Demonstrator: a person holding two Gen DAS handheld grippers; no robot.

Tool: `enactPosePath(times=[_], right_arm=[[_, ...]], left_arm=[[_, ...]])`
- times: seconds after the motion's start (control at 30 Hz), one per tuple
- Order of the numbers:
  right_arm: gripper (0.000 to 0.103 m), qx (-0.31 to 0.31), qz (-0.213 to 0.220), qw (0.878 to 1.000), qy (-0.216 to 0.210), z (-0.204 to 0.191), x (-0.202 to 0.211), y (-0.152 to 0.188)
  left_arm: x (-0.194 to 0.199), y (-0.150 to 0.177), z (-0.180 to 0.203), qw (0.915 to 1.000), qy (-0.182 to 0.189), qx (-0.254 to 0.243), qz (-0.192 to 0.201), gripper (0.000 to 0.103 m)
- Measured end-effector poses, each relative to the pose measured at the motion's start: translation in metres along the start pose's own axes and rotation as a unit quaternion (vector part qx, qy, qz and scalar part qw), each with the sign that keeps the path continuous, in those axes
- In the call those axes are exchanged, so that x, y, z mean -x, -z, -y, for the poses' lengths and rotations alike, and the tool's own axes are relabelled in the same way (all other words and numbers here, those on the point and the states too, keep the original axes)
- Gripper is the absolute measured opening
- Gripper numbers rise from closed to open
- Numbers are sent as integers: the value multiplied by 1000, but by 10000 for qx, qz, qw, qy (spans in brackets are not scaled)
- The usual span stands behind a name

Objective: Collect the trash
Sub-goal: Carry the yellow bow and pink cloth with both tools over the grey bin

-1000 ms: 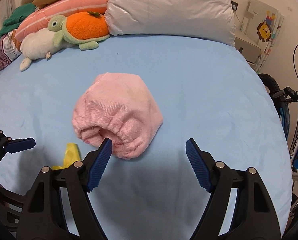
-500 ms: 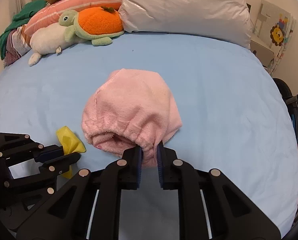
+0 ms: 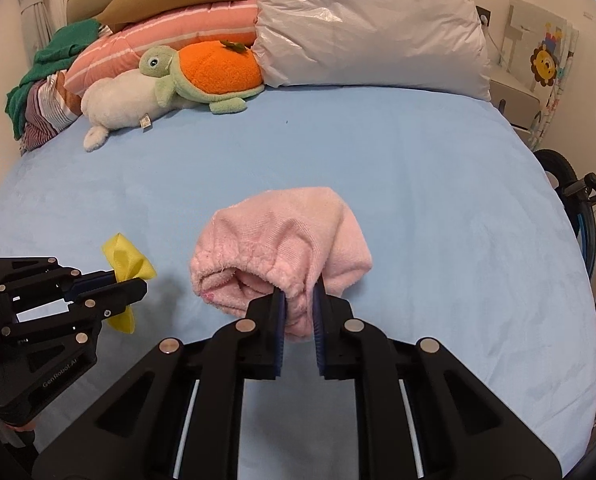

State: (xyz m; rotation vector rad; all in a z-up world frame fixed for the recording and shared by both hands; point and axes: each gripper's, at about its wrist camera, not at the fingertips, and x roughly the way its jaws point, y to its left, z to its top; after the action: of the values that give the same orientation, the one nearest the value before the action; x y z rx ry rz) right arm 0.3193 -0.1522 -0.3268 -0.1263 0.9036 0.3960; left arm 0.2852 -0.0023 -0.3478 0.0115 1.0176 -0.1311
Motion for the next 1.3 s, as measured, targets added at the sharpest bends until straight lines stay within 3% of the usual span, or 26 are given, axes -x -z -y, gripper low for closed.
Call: enactPosePath(times=[0.43,0.8,1.07,1.3], right_arm=[[10,107,192,9997,-113,-54,74,19],[10,577,679,9950,-451,-125,152,23],[10,989,1124,9852,-831,-185,209,22],[10,1350,1304,9698,-1559,-246,247,22]], left_arm=[[98,39,-35,9988,-253,320,255,9],[201,85,-75,9922,-642,833,672,9],[284,125,-104,9823,-1092,1135,1009,9],[367,159,-127,9683,-1684,1250,1355,9]])
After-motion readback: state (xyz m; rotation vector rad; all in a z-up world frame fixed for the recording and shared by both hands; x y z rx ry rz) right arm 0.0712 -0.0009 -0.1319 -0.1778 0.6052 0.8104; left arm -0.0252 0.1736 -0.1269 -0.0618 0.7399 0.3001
